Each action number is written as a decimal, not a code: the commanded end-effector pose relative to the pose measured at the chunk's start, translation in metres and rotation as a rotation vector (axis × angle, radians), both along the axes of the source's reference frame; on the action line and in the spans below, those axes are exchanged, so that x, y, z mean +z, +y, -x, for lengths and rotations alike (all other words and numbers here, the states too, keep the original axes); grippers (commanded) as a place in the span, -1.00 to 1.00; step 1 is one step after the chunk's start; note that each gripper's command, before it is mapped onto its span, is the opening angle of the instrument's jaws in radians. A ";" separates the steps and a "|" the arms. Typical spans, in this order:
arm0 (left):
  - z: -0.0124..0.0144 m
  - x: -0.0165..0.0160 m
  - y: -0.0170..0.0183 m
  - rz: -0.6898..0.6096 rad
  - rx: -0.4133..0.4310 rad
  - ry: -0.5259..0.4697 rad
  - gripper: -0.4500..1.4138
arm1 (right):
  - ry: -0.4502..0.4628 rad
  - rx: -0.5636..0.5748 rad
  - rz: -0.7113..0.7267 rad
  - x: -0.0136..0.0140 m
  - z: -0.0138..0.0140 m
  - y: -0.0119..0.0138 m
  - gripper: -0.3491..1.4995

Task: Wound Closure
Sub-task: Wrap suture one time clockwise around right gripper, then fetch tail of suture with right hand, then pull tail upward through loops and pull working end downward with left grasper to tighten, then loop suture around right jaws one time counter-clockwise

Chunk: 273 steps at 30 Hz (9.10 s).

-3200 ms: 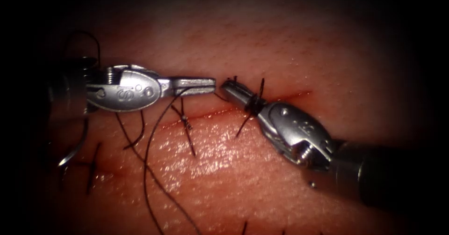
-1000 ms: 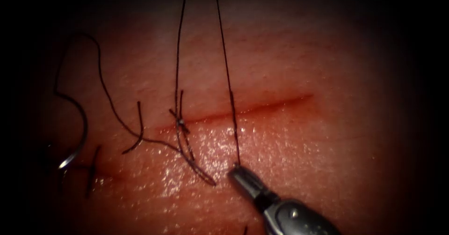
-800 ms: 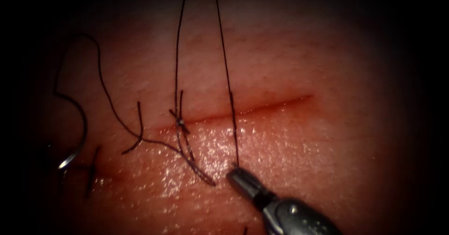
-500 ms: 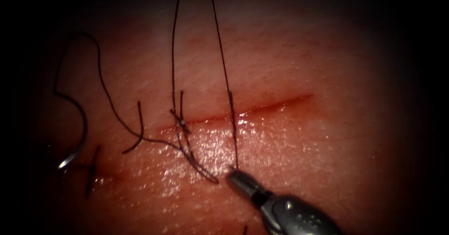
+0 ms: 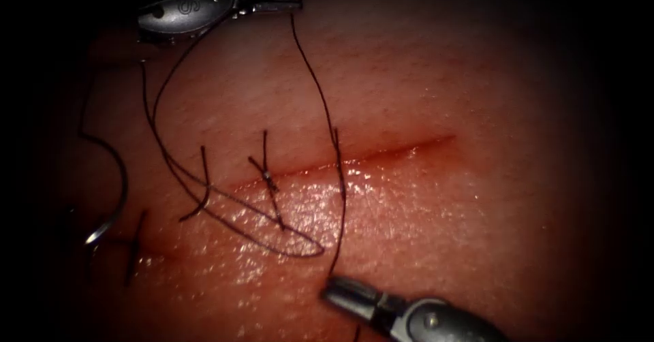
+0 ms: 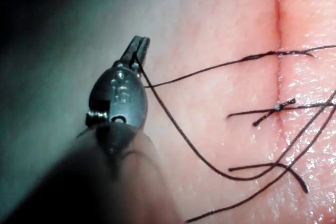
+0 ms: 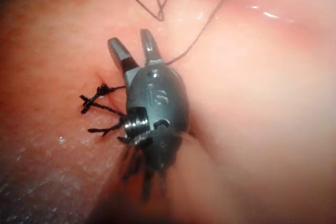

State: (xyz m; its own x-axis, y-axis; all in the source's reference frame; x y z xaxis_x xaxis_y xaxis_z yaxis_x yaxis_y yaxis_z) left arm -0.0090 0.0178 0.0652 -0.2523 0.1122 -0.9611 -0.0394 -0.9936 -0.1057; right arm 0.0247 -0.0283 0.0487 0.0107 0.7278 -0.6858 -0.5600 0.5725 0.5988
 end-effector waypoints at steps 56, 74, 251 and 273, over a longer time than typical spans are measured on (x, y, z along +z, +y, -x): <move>0.0043 -0.0088 -0.0162 -0.093 0.147 -0.215 -1.00 | 0.741 -0.321 -0.139 0.0062 -0.0045 0.0201 -1.00; 0.0034 -0.0004 -0.0139 -0.157 0.119 -0.186 -1.00 | 0.703 -0.785 -0.066 0.0035 -0.0030 0.0175 -1.00; 0.0068 -0.0207 -0.0182 0.018 0.253 -0.077 -1.00 | 0.277 -0.342 0.331 0.0001 0.0004 0.0240 0.31; 0.0052 -0.0170 -0.0096 0.030 0.240 -0.196 -1.00 | 0.454 -0.305 0.349 0.0048 -0.0062 0.0133 -1.00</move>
